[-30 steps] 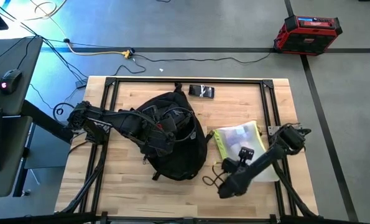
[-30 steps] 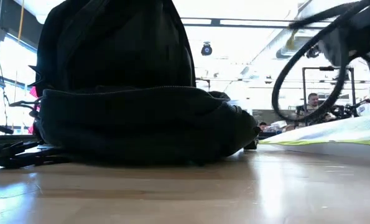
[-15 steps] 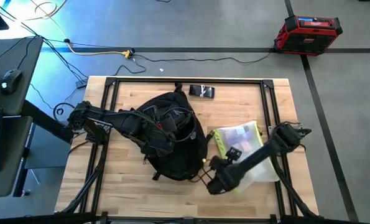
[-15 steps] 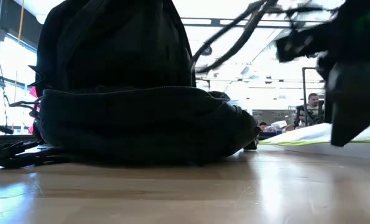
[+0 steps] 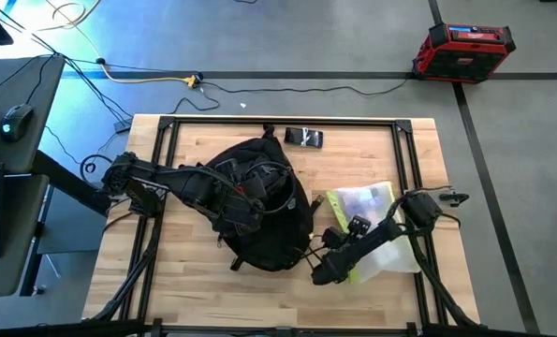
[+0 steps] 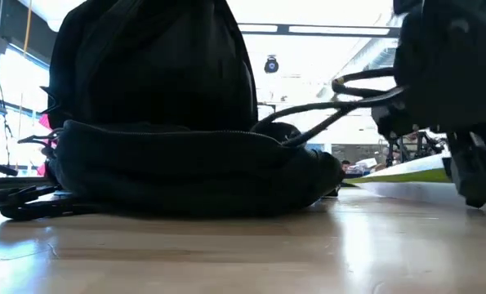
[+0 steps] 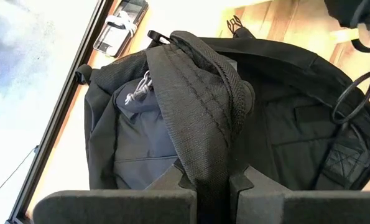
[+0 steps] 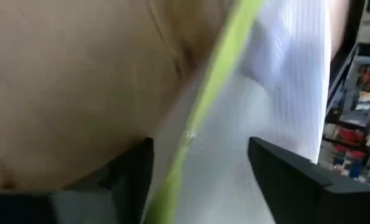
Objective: Unpack backpack
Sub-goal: Put the transparent zip bag into the backpack
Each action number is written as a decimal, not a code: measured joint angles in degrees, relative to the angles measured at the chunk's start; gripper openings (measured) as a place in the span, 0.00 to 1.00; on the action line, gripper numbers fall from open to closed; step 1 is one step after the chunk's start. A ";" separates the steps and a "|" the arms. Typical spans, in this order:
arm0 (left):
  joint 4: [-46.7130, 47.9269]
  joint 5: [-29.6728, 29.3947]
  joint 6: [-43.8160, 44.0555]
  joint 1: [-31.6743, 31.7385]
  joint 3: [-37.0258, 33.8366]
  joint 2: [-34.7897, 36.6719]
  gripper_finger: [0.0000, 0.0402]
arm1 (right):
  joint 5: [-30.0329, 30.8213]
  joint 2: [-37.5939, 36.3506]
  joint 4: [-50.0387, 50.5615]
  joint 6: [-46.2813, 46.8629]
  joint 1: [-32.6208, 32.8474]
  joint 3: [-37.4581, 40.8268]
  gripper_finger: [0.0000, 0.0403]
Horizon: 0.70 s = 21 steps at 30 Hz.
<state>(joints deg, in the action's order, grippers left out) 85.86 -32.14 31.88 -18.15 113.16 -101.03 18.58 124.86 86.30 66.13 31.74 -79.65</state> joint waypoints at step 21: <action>-0.26 -0.11 0.92 0.09 0.00 0.00 0.00 | 18.77 -10.16 3.83 8.20 10.19 -5.50 0.00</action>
<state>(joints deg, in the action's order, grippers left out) 85.60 -32.25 32.80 -18.06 113.16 -101.03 37.35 114.70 90.13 74.33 41.92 -85.14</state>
